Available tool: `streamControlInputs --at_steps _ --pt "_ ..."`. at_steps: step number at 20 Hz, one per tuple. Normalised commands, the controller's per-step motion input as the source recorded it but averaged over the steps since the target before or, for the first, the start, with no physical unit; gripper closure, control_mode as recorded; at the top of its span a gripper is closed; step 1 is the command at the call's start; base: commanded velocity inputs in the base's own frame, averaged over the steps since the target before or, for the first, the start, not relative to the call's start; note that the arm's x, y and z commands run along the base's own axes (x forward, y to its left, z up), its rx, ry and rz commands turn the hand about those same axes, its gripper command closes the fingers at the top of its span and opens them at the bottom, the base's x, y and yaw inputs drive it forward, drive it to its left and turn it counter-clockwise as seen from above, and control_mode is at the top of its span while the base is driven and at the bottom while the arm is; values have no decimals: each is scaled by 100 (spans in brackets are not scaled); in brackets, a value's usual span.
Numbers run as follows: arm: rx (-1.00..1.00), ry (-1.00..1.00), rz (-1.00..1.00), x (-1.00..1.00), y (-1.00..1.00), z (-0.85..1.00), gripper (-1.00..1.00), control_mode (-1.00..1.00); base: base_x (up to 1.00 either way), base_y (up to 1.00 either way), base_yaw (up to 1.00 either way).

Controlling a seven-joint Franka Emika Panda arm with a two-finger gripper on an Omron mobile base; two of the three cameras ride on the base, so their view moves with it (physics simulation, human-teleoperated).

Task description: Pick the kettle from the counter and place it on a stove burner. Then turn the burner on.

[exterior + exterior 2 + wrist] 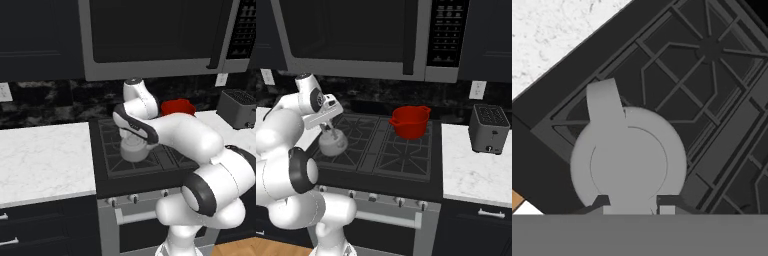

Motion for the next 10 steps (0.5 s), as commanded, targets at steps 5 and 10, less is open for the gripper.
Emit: streamControlInputs --at_steps 5,10 --pt "0 0 0 43 -11 1 100 -100 0 0 0" --pt "0 0 0 11 0 0 100 -100 0 0 0"
